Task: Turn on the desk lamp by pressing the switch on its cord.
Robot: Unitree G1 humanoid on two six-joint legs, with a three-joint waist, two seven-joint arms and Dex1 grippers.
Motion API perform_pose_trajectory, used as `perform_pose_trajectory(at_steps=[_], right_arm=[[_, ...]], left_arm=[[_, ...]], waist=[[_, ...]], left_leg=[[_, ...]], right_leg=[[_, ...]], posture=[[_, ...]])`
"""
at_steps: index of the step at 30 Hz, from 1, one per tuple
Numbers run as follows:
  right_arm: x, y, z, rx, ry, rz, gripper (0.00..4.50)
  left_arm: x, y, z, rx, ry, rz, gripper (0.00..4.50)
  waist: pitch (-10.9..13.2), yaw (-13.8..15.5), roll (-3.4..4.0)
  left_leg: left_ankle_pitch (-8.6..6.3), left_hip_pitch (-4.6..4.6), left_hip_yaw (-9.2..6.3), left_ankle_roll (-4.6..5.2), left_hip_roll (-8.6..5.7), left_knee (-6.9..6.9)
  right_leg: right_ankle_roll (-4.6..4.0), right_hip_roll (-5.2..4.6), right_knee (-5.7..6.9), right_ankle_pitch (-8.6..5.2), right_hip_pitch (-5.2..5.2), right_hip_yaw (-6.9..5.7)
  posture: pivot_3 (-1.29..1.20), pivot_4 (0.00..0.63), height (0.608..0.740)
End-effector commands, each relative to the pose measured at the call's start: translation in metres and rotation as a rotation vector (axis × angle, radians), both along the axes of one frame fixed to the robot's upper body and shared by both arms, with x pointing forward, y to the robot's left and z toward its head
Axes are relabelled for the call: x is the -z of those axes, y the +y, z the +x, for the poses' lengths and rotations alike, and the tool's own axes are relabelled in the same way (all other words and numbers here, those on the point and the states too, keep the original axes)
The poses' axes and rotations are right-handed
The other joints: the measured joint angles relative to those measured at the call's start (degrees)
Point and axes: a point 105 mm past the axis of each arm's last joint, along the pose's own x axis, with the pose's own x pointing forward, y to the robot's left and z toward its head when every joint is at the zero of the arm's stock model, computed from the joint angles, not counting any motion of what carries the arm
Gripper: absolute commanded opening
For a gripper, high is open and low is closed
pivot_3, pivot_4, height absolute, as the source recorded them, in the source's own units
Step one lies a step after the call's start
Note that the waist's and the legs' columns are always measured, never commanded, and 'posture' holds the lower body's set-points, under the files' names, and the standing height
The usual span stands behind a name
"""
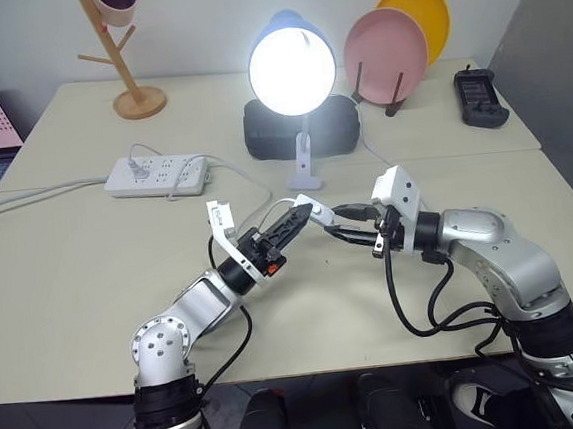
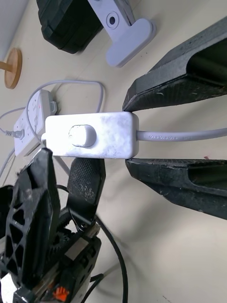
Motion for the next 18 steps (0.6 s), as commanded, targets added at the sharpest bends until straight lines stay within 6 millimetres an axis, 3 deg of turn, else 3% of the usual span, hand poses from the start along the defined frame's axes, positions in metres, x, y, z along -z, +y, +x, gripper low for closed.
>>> perform_pose_trajectory(at_steps=[1, 5, 8, 10, 12, 15, 18], right_arm=[[-0.013, -0.001, 0.003, -0.018, -0.059, 0.005, 1.10], [-0.009, -0.006, 0.010, -0.014, -0.062, -0.028, 1.10], [0.002, -0.015, 0.021, 0.004, -0.060, -0.095, 1.10], [0.019, -0.021, 0.031, 0.024, -0.034, -0.159, 1.10], [0.032, -0.024, 0.037, 0.021, -0.019, -0.199, 1.10], [0.047, -0.026, 0.042, 0.009, 0.009, -0.243, 1.10], [0.060, -0.031, 0.046, 0.008, 0.038, -0.285, 1.10]], left_arm=[[-0.003, 0.011, -0.020, 0.037, -0.022, 0.060, 3.48], [-0.003, 0.028, -0.039, 0.081, -0.042, 0.175, 4.18], [-0.002, 0.038, -0.055, 0.192, -0.205, 0.555, 4.47], [-0.003, 0.053, -0.049, 0.238, -0.413, 0.926, 4.47], [-0.010, 0.061, -0.037, 0.241, -0.572, 1.107, 4.47], [-0.015, 0.065, -0.021, 0.215, -0.722, 1.214, 4.47], [-0.014, 0.059, -0.022, 0.265, -0.811, 1.206, 4.47]], waist=[[0.00, -0.11, 0.00], [0.03, -0.05, 0.01], [0.06, -0.07, 0.01], [0.12, -0.01, -0.10], [0.12, 0.12, 0.16], [0.10, 0.17, 0.44], [0.12, -0.01, 0.45]], left_leg=[[0.00, 0.00, 0.00, 0.00, 0.00, 0.00], [0.00, 0.01, -0.01, 0.00, 0.02, -0.04], [0.00, -0.02, -0.02, 0.00, 0.01, -0.02], [0.00, -0.08, -0.02, 0.00, 0.00, -0.03], [0.01, -0.10, -0.04, -0.03, 0.04, -0.09], [0.03, -0.11, 0.22, -0.06, -0.16, -0.07], [0.02, -0.24, 0.27, -0.05, -0.11, -0.09]], right_leg=[[0.00, 0.00, 0.01, 0.00, 0.00, 0.01], [-0.01, 0.00, 0.04, 0.00, -0.04, -0.01], [-0.06, -0.01, 0.03, -0.03, -0.08, -0.04], [-0.39, -0.02, 0.01, -0.19, -0.12, -0.04], [-0.60, 0.08, -0.08, -0.10, -0.23, -0.05], [-0.59, -0.06, -0.15, -0.10, -0.18, 0.25], [-0.50, -0.06, -0.23, -0.07, -0.24, 0.26]], posture=[[0.00, 0.150, 0.740], [0.00, 0.150, 0.740], [0.00, 0.150, 0.740], [0.00, 0.150, 0.740], [0.00, 0.150, 0.740], [0.00, 0.150, 0.740], [0.00, 0.150, 0.740]])
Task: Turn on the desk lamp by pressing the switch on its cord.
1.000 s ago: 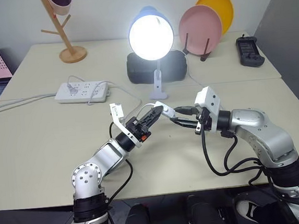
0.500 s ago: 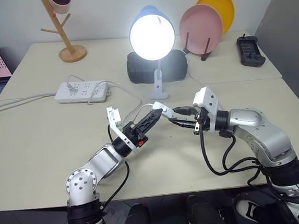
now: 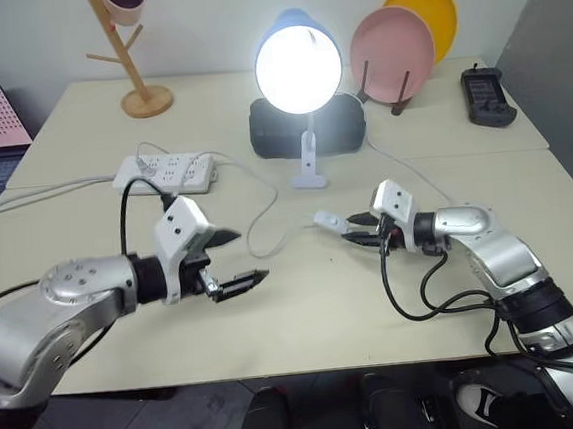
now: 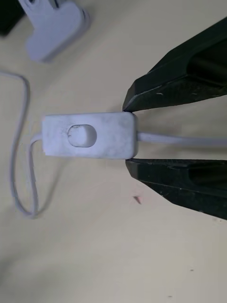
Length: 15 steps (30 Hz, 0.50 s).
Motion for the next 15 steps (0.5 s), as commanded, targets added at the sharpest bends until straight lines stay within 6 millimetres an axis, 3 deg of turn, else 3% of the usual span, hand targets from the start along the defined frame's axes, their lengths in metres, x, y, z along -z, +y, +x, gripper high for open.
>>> perform_pose_trajectory(at_steps=[1, 3, 10, 14, 15], right_arm=[[-0.001, -0.004, 0.008, -0.012, -0.027, -0.033, 1.10], [-0.001, -0.006, 0.009, -0.009, -0.027, -0.028, 1.80], [-0.021, -0.010, -0.008, -0.074, -0.010, 0.030, 3.39], [-0.046, -0.025, -0.031, -0.121, 0.016, 0.040, 4.40], [-0.053, -0.028, -0.038, -0.128, 0.027, 0.043, 4.45]], left_arm=[[-0.002, -0.009, -0.002, 0.114, -0.067, 0.016, 4.47], [-0.001, -0.009, -0.004, 0.136, -0.059, 0.015, 4.50], [-0.006, 0.006, 0.003, 0.118, -0.042, 0.025, 4.50], [-0.014, 0.021, 0.007, 0.081, -0.017, -0.011, 4.50], [-0.017, 0.026, 0.008, 0.063, -0.006, -0.024, 4.50]], waist=[[0.02, -0.06, 0.01], [0.02, -0.05, 0.00], [0.04, -0.06, 0.02], [0.05, 0.01, 0.04], [0.05, 0.03, 0.04]], left_leg=[[0.00, -0.04, 0.02, 0.00, 0.02, -0.01], [-0.01, -0.14, -0.01, 0.02, 0.10, -0.10], [-0.02, -0.29, -0.06, 0.04, 0.18, -0.11], [-0.02, -0.36, -0.06, 0.03, 0.17, 0.03], [-0.02, -0.37, -0.07, 0.03, 0.17, 0.04]], right_leg=[[0.22, 0.01, 0.01, 0.19, -0.06, 0.00], [0.15, 0.07, 0.06, 0.24, -0.20, -0.03], [0.14, 0.20, 0.35, 0.22, -0.50, -0.03], [0.38, 0.19, 0.36, 0.08, -0.49, -0.02], [0.38, 0.19, 0.36, 0.08, -0.48, -0.02]], posture=[[0.00, 0.150, 0.740], [0.00, 0.150, 0.740], [0.00, 0.150, 0.740], [0.00, 0.150, 0.740], [0.00, 0.150, 0.740]])
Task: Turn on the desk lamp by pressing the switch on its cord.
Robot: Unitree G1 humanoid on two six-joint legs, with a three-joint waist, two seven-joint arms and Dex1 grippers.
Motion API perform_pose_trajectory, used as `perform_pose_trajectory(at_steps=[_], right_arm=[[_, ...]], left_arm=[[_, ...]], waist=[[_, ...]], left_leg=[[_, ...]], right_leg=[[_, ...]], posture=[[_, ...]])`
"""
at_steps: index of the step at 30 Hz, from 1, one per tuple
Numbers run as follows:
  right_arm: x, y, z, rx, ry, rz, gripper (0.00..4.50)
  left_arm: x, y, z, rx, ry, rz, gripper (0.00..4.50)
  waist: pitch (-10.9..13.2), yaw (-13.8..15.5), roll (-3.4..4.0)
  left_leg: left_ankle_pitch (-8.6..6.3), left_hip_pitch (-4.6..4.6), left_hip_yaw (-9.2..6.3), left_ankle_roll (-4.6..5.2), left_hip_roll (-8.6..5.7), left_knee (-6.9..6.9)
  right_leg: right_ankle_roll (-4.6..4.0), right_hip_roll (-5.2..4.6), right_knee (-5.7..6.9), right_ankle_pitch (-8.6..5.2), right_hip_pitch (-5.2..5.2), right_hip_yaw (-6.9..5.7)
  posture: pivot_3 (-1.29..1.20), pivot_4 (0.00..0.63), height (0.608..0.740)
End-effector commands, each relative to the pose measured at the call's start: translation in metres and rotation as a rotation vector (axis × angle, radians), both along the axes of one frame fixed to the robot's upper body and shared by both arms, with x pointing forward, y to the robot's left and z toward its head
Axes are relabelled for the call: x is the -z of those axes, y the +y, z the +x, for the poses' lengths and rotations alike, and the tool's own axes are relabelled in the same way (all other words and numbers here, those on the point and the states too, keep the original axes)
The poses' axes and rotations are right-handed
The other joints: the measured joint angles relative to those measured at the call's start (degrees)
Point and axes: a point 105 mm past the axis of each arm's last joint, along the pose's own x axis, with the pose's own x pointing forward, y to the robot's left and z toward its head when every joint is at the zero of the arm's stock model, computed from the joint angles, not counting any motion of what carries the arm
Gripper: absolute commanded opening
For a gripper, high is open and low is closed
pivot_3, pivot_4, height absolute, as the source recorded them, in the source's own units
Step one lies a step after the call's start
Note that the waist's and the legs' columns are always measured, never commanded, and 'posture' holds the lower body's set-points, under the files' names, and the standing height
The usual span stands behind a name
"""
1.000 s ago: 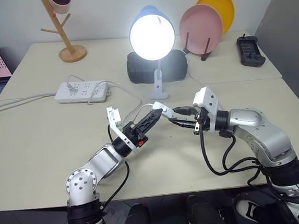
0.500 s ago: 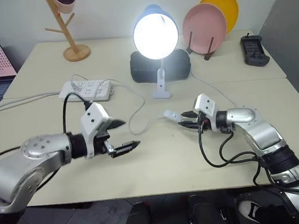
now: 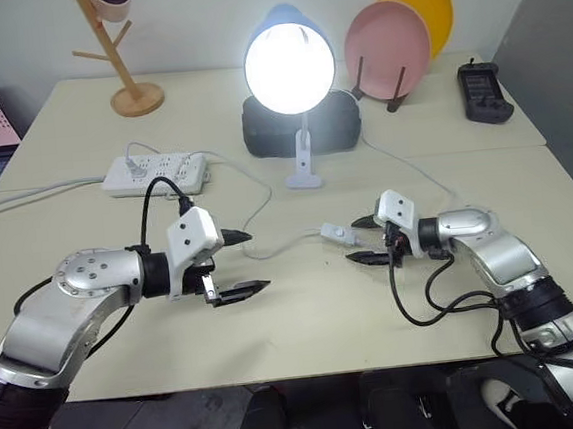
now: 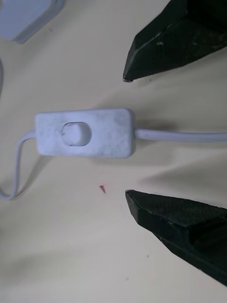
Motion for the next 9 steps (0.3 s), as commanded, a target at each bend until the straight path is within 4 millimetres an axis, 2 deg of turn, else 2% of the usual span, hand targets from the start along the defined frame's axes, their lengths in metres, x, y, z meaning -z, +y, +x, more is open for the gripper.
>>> perform_pose_trajectory(at_steps=[1, 2, 5, 9], right_arm=[[-0.037, -0.010, -0.023, -0.048, -0.006, 0.040, 4.45], [-0.039, -0.011, -0.025, -0.048, 0.000, 0.040, 4.45], [-0.060, -0.026, -0.030, 0.016, 0.009, 0.070, 4.45], [-0.059, -0.047, -0.041, 0.066, 0.033, 0.003, 4.45]], left_arm=[[-0.021, 0.016, 0.004, -0.044, -0.005, -0.045, 4.50], [-0.022, 0.018, 0.004, -0.050, -0.001, -0.049, 4.50], [-0.033, 0.040, 0.012, -0.135, 0.011, -0.049, 4.50], [-0.046, 0.061, 0.021, -0.209, -0.022, -0.056, 4.50]], waist=[[0.00, 0.05, 0.00], [0.00, 0.02, 0.00], [0.00, -0.04, -0.01], [0.01, -0.05, 0.00]], left_leg=[[0.00, 0.00, -0.03, 0.00, 0.00, 0.05], [0.00, 0.00, -0.03, 0.00, 0.00, 0.05], [0.00, 0.04, -0.06, 0.00, 0.01, 0.06], [0.00, 0.05, -0.07, 0.01, 0.00, 0.08]], right_leg=[[0.00, 0.00, 0.02, 0.00, 0.01, -0.02], [0.01, 0.00, 0.03, 0.00, 0.01, -0.02], [0.03, 0.02, 0.09, -0.01, 0.02, -0.03], [0.03, 0.03, 0.22, -0.01, -0.02, -0.04]], posture=[[0.00, 0.150, 0.740], [0.00, 0.150, 0.740], [0.00, 0.150, 0.740], [0.00, 0.150, 0.740]])
